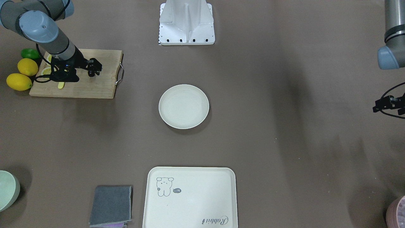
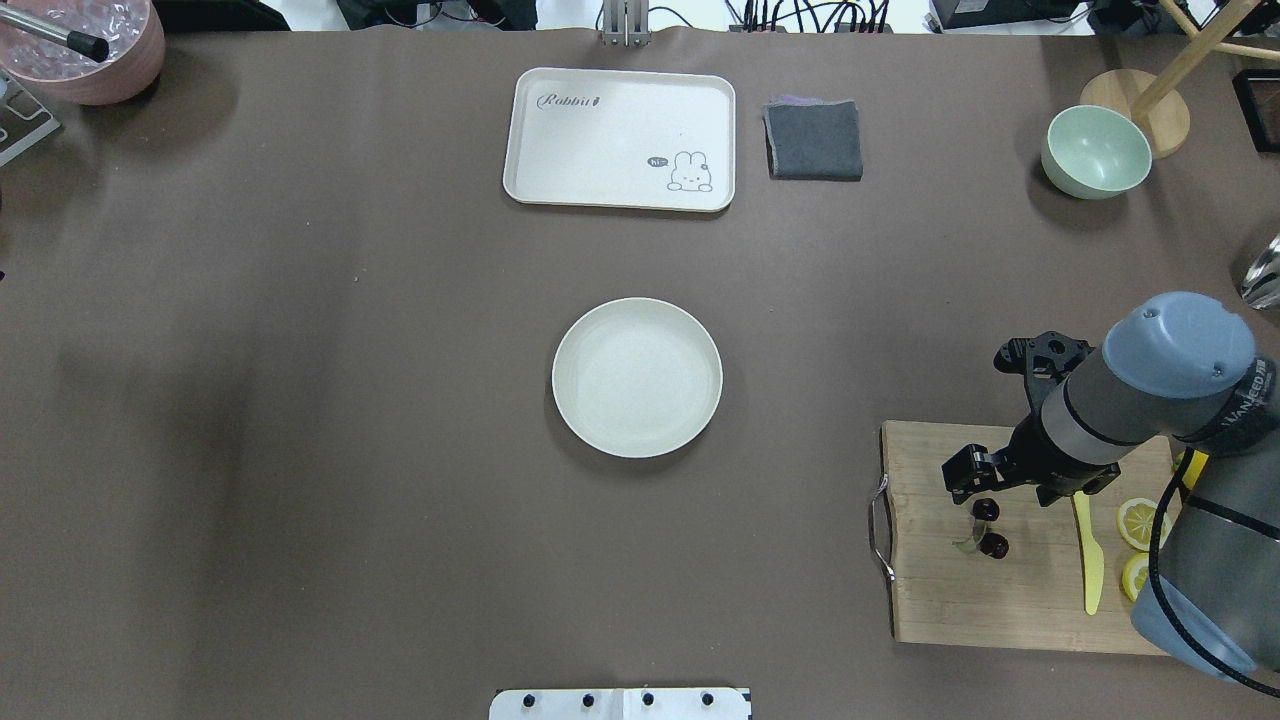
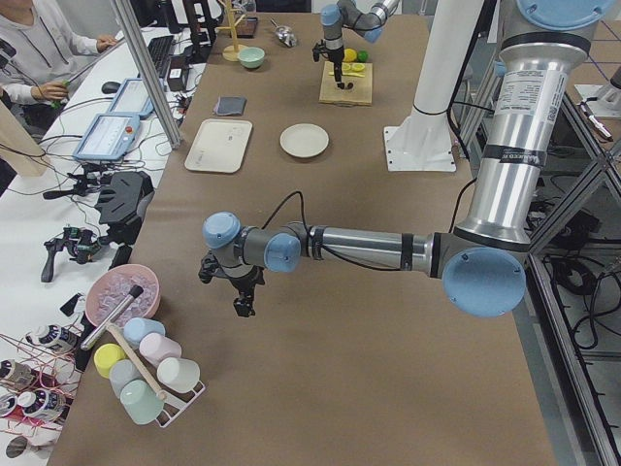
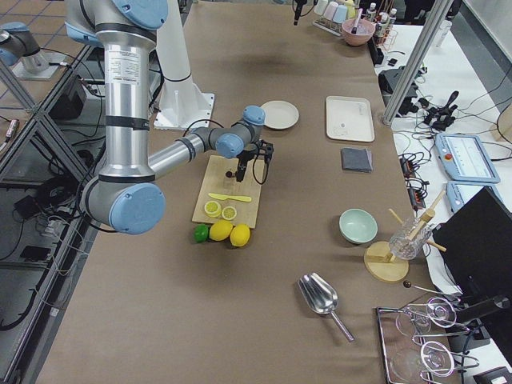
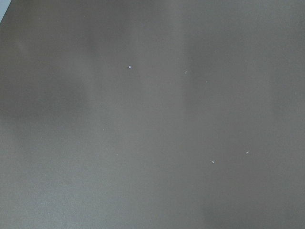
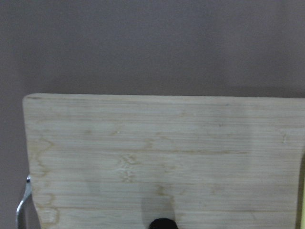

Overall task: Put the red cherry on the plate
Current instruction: 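Lower the right gripper and close it on the cherry stems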

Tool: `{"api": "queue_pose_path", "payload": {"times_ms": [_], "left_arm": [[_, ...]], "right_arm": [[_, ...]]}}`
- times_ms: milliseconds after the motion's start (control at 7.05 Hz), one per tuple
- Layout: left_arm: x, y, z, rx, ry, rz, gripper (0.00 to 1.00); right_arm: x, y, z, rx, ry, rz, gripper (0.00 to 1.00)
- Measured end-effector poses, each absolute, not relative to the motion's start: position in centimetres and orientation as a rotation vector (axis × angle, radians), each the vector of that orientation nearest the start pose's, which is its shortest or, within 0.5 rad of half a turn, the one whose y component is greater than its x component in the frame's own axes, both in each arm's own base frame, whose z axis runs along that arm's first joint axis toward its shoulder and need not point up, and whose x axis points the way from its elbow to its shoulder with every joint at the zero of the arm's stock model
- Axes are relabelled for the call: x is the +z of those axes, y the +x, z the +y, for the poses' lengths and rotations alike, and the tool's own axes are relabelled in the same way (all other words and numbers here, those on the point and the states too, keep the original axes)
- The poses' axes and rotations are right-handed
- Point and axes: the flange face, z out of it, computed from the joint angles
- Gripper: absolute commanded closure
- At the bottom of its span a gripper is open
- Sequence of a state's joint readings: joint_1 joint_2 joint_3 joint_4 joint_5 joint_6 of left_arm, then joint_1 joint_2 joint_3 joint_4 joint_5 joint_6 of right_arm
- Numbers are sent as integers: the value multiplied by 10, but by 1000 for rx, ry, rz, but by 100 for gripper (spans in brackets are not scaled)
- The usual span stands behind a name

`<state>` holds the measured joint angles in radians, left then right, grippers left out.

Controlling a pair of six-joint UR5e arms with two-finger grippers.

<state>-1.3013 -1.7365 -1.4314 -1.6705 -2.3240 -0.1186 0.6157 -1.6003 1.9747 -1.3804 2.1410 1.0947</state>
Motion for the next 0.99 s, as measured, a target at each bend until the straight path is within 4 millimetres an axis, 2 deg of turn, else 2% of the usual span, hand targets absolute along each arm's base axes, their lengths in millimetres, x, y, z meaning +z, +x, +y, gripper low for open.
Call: {"api": "queue_pose_path", "payload": {"times_ms": [284, 567, 709, 851, 993], "left_arm": [[631, 89, -567, 192, -28, 762, 2], [632, 89, -567, 192, -29, 762, 2], [632, 89, -567, 192, -29, 762, 2], [632, 89, -567, 192, -30, 762, 2], [632, 89, -567, 192, -30, 762, 2]], "right_arm": [[465, -350, -341, -34, -193, -751, 6], [467, -352, -340, -38, -195, -747, 26], [467, -353, -340, -38, -195, -746, 30], [467, -353, -340, -38, -195, -746, 44], [467, -354, -340, -39, -196, -747, 63]]}}
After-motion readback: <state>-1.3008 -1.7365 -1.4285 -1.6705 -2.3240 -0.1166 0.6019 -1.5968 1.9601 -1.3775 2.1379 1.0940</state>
